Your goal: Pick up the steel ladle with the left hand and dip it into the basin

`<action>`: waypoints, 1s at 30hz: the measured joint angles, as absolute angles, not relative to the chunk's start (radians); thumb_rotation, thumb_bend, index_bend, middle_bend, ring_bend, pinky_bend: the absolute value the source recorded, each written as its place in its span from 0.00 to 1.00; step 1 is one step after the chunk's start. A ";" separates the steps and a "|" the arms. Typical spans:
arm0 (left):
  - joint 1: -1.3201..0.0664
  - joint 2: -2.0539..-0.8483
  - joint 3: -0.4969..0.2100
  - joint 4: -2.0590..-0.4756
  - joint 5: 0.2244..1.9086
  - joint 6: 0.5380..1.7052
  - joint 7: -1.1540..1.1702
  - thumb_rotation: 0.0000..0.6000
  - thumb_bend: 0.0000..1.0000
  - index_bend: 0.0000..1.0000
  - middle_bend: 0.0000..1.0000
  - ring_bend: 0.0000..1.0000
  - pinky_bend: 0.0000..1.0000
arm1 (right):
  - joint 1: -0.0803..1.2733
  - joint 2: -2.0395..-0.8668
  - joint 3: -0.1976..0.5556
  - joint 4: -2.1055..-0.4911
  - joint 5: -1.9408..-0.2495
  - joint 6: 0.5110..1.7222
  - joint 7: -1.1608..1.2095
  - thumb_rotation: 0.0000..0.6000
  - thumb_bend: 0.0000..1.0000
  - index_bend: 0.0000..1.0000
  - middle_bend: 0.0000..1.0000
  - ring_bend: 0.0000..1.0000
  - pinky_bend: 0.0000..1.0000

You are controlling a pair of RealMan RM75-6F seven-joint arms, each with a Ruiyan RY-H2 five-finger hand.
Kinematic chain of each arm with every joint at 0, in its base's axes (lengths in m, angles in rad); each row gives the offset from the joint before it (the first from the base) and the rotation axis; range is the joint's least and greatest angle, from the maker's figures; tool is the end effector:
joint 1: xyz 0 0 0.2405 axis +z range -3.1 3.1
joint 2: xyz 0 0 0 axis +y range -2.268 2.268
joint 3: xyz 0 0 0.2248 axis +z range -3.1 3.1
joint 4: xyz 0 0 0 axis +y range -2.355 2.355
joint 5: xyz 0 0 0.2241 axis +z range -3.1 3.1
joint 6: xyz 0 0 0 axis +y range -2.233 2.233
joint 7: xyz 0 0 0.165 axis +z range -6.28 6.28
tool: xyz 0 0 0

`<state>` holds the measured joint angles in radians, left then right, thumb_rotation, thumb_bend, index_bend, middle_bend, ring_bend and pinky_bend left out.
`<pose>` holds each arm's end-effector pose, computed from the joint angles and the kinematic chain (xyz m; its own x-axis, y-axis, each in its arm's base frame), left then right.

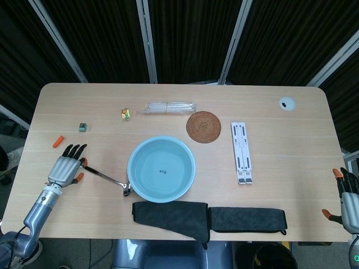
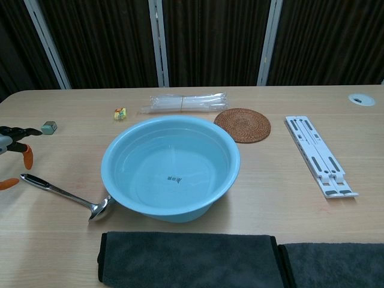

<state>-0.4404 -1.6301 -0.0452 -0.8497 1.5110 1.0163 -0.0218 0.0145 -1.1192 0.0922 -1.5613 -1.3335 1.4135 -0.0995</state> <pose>-0.3182 0.3160 -0.0064 0.6435 0.2419 0.7262 0.7645 -0.2495 -0.5944 -0.3383 -0.1856 0.1459 0.4973 -0.0765 0.8642 -0.8380 0.2156 0.5013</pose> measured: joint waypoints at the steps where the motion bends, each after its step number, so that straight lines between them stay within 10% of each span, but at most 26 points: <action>1: -0.444 -1.637 -0.043 -0.843 1.511 1.013 -0.027 1.00 0.36 0.42 0.00 0.00 0.00 | 0.015 -1.119 0.093 -1.561 -1.332 1.414 -0.100 1.00 0.00 0.00 0.00 0.00 0.00; 30: -0.506 -1.747 0.012 -0.742 1.540 0.997 -0.121 1.00 0.35 0.43 0.00 0.00 0.00 | 0.011 -1.101 0.099 -1.566 -1.314 1.422 -0.080 1.00 0.00 0.00 0.00 0.00 0.00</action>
